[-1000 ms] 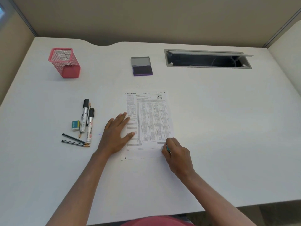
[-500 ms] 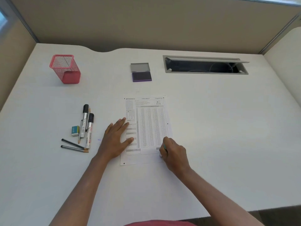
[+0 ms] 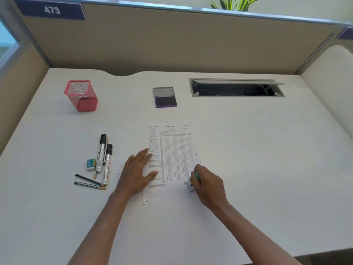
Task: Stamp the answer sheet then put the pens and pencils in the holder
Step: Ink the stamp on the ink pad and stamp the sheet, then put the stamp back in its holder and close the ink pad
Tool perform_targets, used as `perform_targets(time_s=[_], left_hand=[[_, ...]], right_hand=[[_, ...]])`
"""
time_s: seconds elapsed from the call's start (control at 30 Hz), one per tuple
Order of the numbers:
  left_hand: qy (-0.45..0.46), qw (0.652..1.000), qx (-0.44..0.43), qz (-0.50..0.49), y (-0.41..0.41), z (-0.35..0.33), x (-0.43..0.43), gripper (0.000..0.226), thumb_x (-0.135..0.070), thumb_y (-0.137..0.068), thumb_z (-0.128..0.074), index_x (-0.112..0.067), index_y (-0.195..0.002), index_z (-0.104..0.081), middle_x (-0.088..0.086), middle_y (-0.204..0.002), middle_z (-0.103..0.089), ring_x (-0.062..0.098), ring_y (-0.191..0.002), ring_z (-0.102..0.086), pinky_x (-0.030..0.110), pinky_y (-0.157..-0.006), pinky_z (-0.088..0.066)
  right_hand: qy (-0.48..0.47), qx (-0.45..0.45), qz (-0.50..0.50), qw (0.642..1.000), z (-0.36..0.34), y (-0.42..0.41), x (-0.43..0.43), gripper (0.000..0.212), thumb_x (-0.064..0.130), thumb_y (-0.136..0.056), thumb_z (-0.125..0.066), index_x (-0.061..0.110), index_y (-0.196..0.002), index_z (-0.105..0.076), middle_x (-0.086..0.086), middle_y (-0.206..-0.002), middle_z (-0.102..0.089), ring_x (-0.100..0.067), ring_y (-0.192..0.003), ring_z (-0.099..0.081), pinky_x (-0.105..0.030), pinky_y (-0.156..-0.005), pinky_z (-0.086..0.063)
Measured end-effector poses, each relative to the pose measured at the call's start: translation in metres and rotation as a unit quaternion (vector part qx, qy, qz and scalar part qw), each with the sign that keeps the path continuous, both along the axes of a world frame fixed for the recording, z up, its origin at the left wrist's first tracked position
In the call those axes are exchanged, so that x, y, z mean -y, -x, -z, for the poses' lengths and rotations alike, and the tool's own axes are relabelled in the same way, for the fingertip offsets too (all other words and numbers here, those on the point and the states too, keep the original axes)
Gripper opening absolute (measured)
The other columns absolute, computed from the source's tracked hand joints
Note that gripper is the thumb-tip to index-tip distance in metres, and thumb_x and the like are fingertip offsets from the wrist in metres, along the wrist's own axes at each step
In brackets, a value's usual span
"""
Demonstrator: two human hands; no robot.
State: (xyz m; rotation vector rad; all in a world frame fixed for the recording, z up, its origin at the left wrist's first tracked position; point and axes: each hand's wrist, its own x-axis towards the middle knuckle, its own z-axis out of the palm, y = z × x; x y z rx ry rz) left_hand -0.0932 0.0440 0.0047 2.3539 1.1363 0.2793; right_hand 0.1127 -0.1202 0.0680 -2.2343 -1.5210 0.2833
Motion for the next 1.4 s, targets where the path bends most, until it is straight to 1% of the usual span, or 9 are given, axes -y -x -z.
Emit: perform_targets(time_s=[0.1, 0.17, 0.3, 0.47, 0.67, 0.8, 0.93, 1.17, 1.4], left_hand=[[0.0, 1.0, -0.013, 0.002, -0.001, -0.002, 0.0, 0.069, -0.048, -0.091, -0.058, -0.024, -0.15, -0.031, -0.01, -0.161, -0.015, 0.004, -0.148, -0.01, 0.025, -0.119, 0.003], [0.002, 1.0, -0.015, 0.002, 0.0, -0.002, 0.0, 0.069, -0.049, -0.092, -0.057, -0.024, -0.15, -0.03, -0.011, -0.161, -0.014, 0.003, -0.148, -0.009, 0.024, -0.118, 0.004], [0.001, 1.0, -0.015, 0.004, 0.001, 0.0, 0.001, 0.073, -0.058, -0.087, -0.048, -0.025, -0.15, -0.03, -0.011, -0.161, -0.014, 0.003, -0.148, -0.009, 0.025, -0.119, 0.003], [0.014, 1.0, 0.004, -0.005, 0.001, 0.0, 0.002, 0.085, -0.072, -0.081, -0.034, -0.03, -0.153, -0.016, -0.018, -0.159, -0.008, -0.001, -0.147, -0.008, 0.027, -0.12, 0.001], [0.053, 0.994, 0.068, -0.066, -0.005, -0.007, -0.005, 0.073, -0.059, -0.087, -0.055, -0.034, -0.15, -0.027, -0.02, -0.157, -0.017, 0.001, -0.139, -0.022, 0.032, -0.118, -0.02], [0.012, 0.984, 0.135, -0.112, -0.019, -0.02, -0.038, 0.045, -0.036, -0.092, -0.061, -0.019, -0.133, -0.052, -0.003, -0.136, -0.052, 0.015, -0.115, -0.057, 0.041, -0.099, -0.047], [0.01, 0.979, 0.148, -0.142, -0.043, -0.032, -0.098, 0.03, -0.019, -0.093, -0.061, -0.013, -0.123, -0.061, 0.002, -0.119, -0.062, 0.012, -0.095, -0.059, 0.033, -0.087, -0.049], [0.068, 0.985, -0.002, -0.157, -0.108, -0.037, -0.227, 0.034, -0.03, -0.091, -0.057, -0.012, -0.119, -0.064, 0.014, -0.117, -0.066, 0.034, -0.11, -0.06, 0.039, -0.093, -0.05], [0.065, 0.991, 0.023, -0.116, -0.166, -0.044, -0.29, 0.059, -0.037, -0.093, -0.059, -0.009, -0.142, -0.042, 0.015, -0.134, -0.053, 0.032, -0.125, -0.048, 0.041, -0.102, -0.043]], right_hand=[[-0.092, -0.093, 0.102, 0.986, -0.028, -0.012, -0.015, 0.021, 0.017, -0.095, -0.051, 0.012, -0.076, -0.044, 0.032, -0.064, -0.061, 0.002, -0.059, -0.057, -0.018, -0.05, -0.034], [-0.142, -0.174, 0.15, 0.963, -0.043, -0.025, -0.027, 0.02, 0.012, -0.095, -0.055, 0.007, -0.077, -0.05, 0.021, -0.057, -0.063, 0.008, -0.057, -0.058, -0.015, -0.053, -0.039], [-0.135, -0.295, 0.217, 0.921, -0.047, -0.048, -0.049, 0.009, 0.014, -0.089, -0.062, 0.01, -0.082, -0.059, -0.007, -0.076, -0.065, -0.015, -0.053, -0.054, -0.03, -0.053, -0.045], [-0.116, -0.486, 0.243, 0.831, -0.043, -0.059, -0.063, 0.01, 0.006, -0.087, -0.067, 0.0, -0.096, -0.066, -0.013, -0.082, -0.068, -0.02, -0.065, -0.063, -0.03, -0.062, -0.053], [-0.116, -0.599, 0.214, 0.763, -0.032, -0.062, -0.076, 0.019, 0.008, -0.091, -0.066, -0.007, -0.104, -0.068, -0.021, -0.09, -0.072, -0.026, -0.084, -0.072, -0.03, -0.081, -0.058], [-0.129, -0.587, 0.217, 0.769, -0.028, -0.065, -0.09, 0.021, 0.013, -0.094, -0.064, -0.007, -0.101, -0.069, -0.023, -0.088, -0.073, -0.031, -0.085, -0.074, -0.035, -0.082, -0.059], [-0.11, -0.55, 0.202, 0.803, -0.025, -0.066, -0.111, 0.02, 0.017, -0.095, -0.062, 0.0, -0.101, -0.069, -0.018, -0.088, -0.073, -0.027, -0.081, -0.073, -0.036, -0.075, -0.06], [-0.095, -0.491, 0.171, 0.849, -0.022, -0.06, -0.137, 0.01, 0.009, -0.09, -0.068, 0.01, -0.099, -0.072, -0.006, -0.091, -0.075, -0.016, -0.073, -0.071, -0.022, -0.064, -0.058], [-0.084, -0.524, 0.197, 0.824, -0.015, -0.059, -0.147, 0.01, 0.008, -0.083, -0.076, 0.015, -0.091, -0.076, 0.003, -0.088, -0.076, -0.02, -0.085, -0.073, -0.029, -0.073, -0.062]])
